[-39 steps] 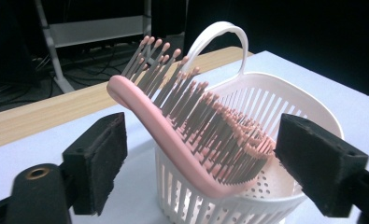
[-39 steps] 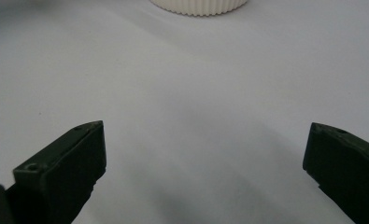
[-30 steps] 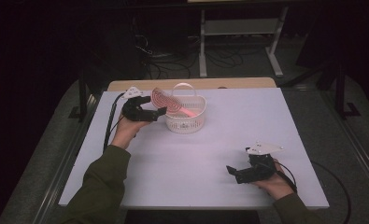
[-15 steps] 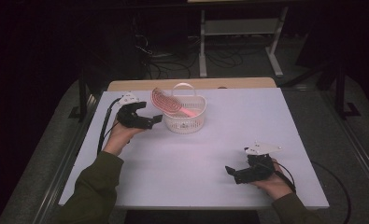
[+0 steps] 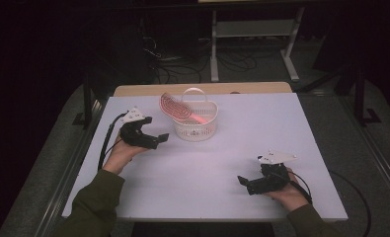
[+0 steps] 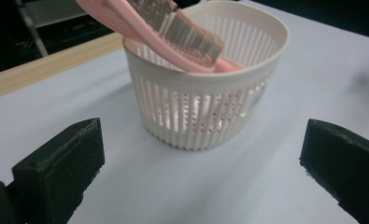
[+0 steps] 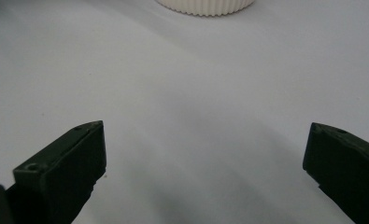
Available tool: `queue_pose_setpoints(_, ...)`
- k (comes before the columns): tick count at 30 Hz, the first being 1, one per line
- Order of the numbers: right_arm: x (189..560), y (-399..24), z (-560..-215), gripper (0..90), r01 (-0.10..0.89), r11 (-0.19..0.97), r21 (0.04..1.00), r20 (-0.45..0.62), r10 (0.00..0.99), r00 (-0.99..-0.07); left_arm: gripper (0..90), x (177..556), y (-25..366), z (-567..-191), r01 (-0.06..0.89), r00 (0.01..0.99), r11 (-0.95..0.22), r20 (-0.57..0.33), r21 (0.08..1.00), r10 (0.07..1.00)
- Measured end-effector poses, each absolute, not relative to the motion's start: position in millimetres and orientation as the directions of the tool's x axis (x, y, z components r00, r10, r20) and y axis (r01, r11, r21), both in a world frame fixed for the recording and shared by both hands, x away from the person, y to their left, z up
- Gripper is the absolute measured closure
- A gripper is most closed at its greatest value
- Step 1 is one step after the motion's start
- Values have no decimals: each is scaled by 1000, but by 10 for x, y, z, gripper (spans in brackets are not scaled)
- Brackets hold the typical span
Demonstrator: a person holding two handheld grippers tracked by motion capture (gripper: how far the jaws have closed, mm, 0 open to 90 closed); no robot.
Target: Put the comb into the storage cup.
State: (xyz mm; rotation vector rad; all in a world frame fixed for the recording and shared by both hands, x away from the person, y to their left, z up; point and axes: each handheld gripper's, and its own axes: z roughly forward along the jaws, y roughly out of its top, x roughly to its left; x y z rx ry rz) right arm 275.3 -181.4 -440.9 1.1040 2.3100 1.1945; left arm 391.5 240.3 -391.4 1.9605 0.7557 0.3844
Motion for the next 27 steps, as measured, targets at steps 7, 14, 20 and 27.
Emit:
queue_pose_setpoints(7,2756,-1824,-4408,0,490,348,799,69,757,-650,0,3784,2417,-3964,358,774,-379,-45,853,631)
queue_pose_setpoints(14,2753,-1826,-4405,0,490,349,799,68,757,-650,0,3641,2433,-4014,353,785,-412,-26,840,619)
queue_pose_setpoints(20,2752,-1829,-4402,0,489,348,800,67,758,-649,0,3517,2458,-4051,358,794,-454,-11,816,607)
queue_pose_setpoints(27,2750,-1828,-4400,0,486,349,801,65,757,-650,0,3350,2488,-4121,374,806,-483,-20,792,592)
